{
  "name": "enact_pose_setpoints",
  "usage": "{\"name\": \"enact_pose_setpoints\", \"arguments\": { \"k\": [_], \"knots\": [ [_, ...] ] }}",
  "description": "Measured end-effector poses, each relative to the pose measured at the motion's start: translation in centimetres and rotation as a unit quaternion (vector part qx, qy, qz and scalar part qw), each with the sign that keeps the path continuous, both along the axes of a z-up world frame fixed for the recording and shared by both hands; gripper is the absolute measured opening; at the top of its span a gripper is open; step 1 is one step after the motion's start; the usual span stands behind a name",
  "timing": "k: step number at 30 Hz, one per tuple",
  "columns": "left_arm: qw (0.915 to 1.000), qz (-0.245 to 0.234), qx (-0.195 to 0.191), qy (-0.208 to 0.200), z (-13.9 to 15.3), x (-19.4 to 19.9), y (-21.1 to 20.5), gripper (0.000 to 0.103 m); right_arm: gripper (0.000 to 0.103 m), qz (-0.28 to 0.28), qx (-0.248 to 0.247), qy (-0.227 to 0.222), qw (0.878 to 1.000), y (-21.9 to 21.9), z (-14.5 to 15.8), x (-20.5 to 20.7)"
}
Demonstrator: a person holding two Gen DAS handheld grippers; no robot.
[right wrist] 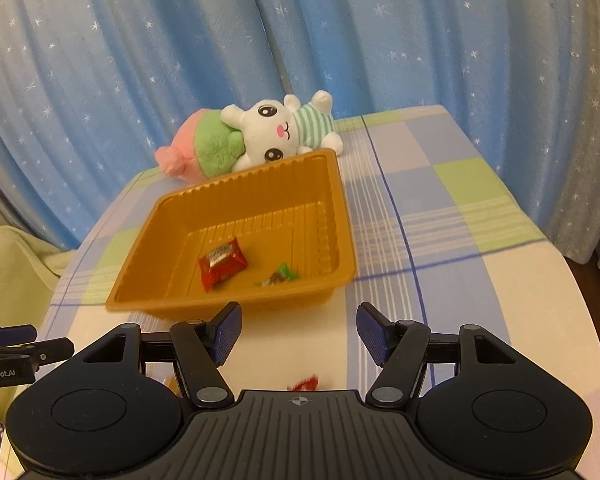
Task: Organize snacks
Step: 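Withdraw both grippers from the tray back toward the candy pile, then lower the right gripper onto a small red candy and close it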
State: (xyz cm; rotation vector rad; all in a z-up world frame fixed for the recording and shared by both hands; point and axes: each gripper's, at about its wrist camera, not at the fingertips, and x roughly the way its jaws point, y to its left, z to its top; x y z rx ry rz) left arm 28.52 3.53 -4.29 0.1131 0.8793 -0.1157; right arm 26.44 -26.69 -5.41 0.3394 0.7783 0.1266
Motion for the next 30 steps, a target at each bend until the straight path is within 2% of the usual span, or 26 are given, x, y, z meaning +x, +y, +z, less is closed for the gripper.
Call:
{"name": "enact_pose_setpoints", "arguments": {
  "k": [15,30],
  "knots": [
    [0.9998,-0.01,0.001,0.018,-1.4,-5.7,0.5,0.079,0.064,0.016,-0.009,0.039,0.999,1.4,-1.0,-5.6],
    [0.9987,-0.042,0.014,0.026,-3.9,-9.2,0.1,0.078,0.064,0.036,-0.016,0.074,0.996,3.7,-3.0,-7.9]
  ]
}}
